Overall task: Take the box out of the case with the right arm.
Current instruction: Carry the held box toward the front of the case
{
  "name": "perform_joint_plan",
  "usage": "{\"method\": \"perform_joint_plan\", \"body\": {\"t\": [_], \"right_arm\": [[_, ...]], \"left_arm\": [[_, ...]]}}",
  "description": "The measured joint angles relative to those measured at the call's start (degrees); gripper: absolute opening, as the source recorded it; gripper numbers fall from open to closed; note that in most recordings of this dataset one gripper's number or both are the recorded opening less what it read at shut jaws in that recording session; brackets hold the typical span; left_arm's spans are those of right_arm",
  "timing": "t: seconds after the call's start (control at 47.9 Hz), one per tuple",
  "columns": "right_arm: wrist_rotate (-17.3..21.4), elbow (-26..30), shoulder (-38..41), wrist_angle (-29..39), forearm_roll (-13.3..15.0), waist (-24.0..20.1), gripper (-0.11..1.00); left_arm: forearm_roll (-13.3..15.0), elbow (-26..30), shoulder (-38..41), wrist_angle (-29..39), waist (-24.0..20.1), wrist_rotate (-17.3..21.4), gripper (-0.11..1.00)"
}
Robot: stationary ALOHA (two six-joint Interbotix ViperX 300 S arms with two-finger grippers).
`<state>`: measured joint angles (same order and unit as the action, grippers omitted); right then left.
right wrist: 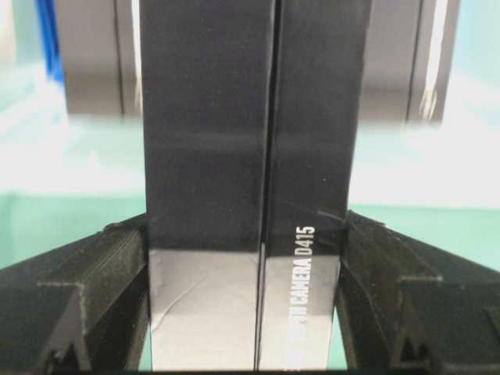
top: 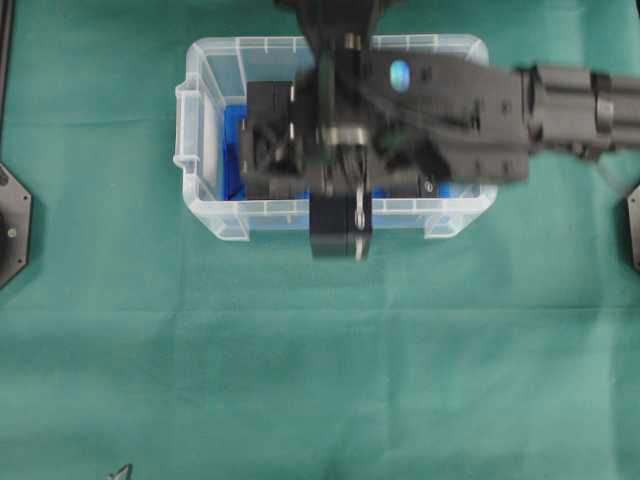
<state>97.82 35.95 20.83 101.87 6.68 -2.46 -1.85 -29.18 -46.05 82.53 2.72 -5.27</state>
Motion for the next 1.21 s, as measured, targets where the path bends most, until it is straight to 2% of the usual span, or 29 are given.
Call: {"method": "perform_joint_plan", "body": {"t": [0.522,1.002,1.21], "right_arm": [[14.41,0.0,0.0,0.0,0.09,-14.5,0.65],[14.68,-0.44,0.0,0.7,0.7,-14.68,0.65],[15.03,-5.89,0.0,-4.75,0.44,-14.68,0.65]], "left_arm": [[0.0,0.0,-0.26,0.0,0.0,0.0,0.0],[0.0,0.0,-0.44,0.0,0.0,0.0,0.0],[0.0,0.0,-0.35,0.0,0.0,0.0,0.0]]}}
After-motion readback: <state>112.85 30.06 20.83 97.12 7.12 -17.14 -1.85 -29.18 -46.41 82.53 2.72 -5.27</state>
